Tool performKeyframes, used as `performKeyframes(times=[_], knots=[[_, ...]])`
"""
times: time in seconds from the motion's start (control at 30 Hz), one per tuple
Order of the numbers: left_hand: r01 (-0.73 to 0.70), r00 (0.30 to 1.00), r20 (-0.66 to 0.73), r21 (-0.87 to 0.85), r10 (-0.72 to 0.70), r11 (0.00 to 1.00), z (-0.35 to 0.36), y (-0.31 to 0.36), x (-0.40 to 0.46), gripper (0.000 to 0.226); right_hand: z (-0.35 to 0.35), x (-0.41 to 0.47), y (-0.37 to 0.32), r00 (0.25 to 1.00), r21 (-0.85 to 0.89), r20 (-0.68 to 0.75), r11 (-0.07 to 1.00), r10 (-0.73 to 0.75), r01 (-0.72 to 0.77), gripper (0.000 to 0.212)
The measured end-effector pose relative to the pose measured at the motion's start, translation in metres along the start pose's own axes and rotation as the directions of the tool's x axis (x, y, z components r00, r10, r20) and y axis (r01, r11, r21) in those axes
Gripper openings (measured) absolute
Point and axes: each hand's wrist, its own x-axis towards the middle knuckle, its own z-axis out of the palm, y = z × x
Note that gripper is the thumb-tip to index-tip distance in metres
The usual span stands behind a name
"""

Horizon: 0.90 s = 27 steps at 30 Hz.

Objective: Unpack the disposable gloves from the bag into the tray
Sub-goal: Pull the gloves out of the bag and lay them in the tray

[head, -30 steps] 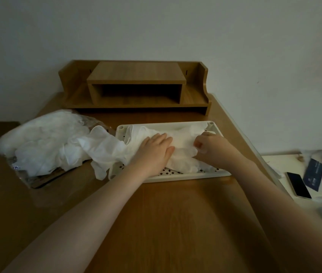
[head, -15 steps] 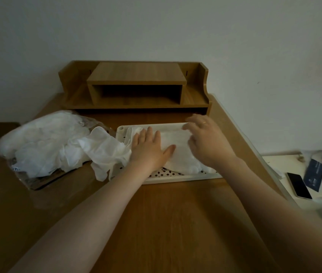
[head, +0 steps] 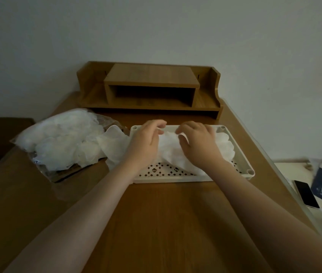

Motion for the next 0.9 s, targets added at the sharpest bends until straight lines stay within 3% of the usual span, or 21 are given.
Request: performKeyframes(times=[0.1,0.2,0.3,0.4,0.53,0.6,0.7,0.8,0.83,0.9], knots=[[-0.029,0.98,-0.196,-0.089,0.011,0.996,-0.026,-0.007,-0.011,0.03,0.008,0.012,-0.04,0.989,0.193,-0.037,0.97,-0.141,0.146,0.021],[0.061,0.949,-0.298,-0.151,-0.104,0.987,-0.038,-0.019,-0.016,0.028,0.027,0.022,-0.074,0.972,0.225,0.176,0.968,-0.153,0.112,0.036],[0.149,0.924,-0.33,-0.146,-0.19,0.978,-0.044,-0.032,-0.021,0.028,0.051,0.03,-0.091,0.951,0.094,0.309,0.994,0.032,-0.064,0.045],[0.162,0.919,-0.338,-0.14,-0.201,0.977,-0.046,-0.044,-0.025,0.029,0.059,0.035,-0.088,0.929,0.108,0.317,0.965,0.192,-0.237,0.025],[0.145,0.92,-0.345,-0.147,-0.188,0.978,-0.045,-0.052,-0.027,0.027,0.043,0.033,-0.072,0.939,0.477,0.269,0.817,0.214,-0.323,0.019],[0.147,0.924,-0.33,-0.159,-0.193,0.976,-0.043,-0.053,-0.026,0.028,0.034,0.03,-0.065,0.946,0.564,0.271,0.766,0.18,-0.307,0.019],[0.154,0.926,-0.317,-0.173,-0.203,0.973,-0.041,-0.052,-0.023,0.028,0.042,0.031,-0.067,0.929,0.434,0.354,0.861,0.107,-0.264,0.023],[0.153,0.931,-0.303,-0.176,-0.201,0.972,-0.04,-0.05,-0.023,0.028,0.059,0.033,-0.077,0.884,0.133,0.438,0.961,0.163,-0.243,0.025],[0.151,0.933,-0.299,-0.178,-0.2,0.972,-0.04,-0.05,-0.023,0.028,0.059,0.031,-0.08,0.889,0.119,0.421,0.961,0.179,-0.25,0.025],[0.142,0.938,-0.29,-0.18,-0.19,0.973,-0.043,-0.048,-0.025,0.027,0.051,0.029,-0.078,0.916,0.319,0.363,0.901,0.171,-0.295,0.023]])
